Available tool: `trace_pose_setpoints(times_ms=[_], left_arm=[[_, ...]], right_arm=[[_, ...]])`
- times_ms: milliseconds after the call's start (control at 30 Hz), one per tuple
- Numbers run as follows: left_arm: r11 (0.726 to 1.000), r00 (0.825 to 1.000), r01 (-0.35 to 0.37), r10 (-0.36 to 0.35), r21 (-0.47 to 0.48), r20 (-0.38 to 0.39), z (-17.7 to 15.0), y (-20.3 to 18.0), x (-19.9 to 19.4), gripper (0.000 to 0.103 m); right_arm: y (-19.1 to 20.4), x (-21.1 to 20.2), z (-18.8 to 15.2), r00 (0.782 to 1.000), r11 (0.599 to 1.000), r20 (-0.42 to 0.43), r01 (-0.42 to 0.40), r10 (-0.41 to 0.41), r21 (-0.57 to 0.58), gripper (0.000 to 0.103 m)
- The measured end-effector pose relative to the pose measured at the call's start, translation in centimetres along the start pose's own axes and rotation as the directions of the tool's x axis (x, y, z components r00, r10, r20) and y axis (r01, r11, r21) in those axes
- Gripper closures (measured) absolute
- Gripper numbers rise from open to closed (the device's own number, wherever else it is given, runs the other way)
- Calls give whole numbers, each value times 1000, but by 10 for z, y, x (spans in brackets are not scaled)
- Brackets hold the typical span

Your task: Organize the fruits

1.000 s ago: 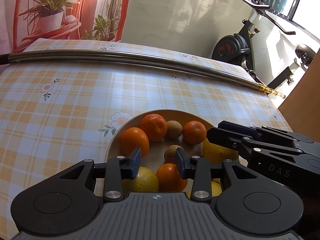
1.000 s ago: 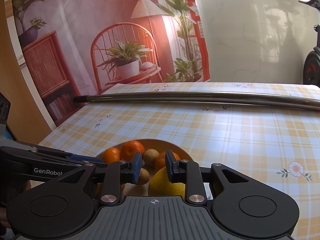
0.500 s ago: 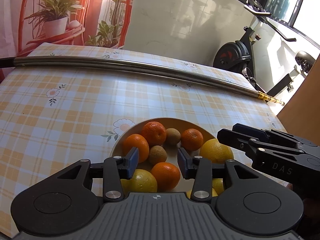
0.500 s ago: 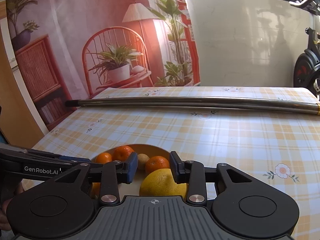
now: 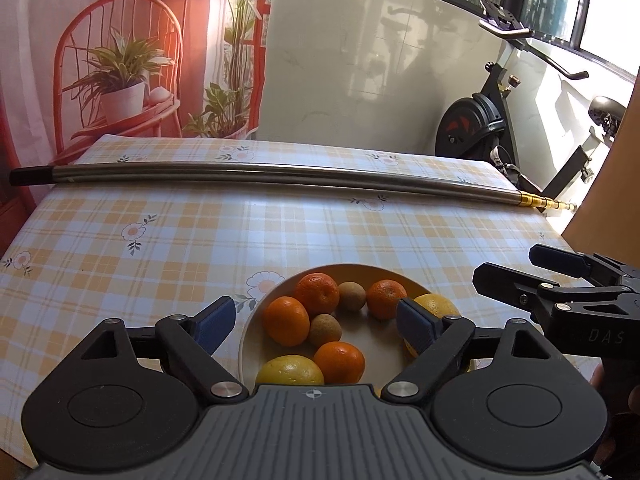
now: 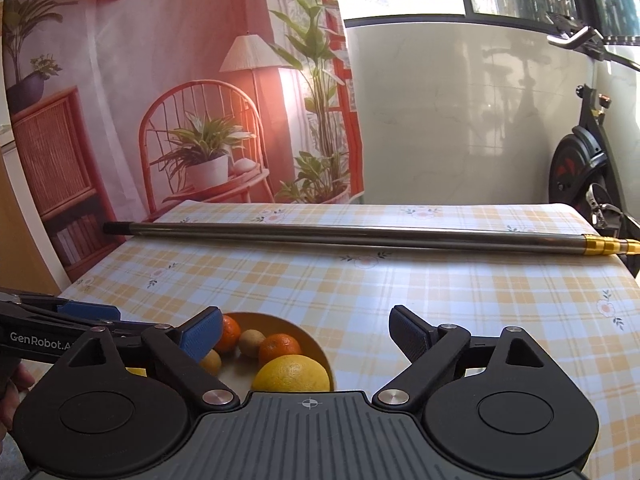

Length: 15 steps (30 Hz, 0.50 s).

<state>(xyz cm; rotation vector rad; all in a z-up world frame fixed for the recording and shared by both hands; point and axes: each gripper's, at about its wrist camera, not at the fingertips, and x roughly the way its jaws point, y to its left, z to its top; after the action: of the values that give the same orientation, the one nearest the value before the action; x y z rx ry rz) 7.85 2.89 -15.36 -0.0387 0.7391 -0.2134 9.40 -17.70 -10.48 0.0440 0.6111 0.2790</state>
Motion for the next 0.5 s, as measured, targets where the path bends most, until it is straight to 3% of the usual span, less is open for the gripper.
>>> trace_pose_setpoints(times_ms=[100, 233, 500], left_arm=[[1000, 1000, -13, 13, -7, 8, 1, 0, -5, 5], [999, 999, -30, 31, -19, 39, 0, 1, -13, 0], [996, 996, -75, 77, -43, 51, 1, 2, -21, 0]], right_arm=[[-1, -5, 1, 1000, 1000, 5, 21, -21, 9, 1], [-2, -9, 3, 999, 999, -16, 30, -30, 24, 1], [-3, -17, 3, 999, 998, -32, 46, -44, 48, 0]])
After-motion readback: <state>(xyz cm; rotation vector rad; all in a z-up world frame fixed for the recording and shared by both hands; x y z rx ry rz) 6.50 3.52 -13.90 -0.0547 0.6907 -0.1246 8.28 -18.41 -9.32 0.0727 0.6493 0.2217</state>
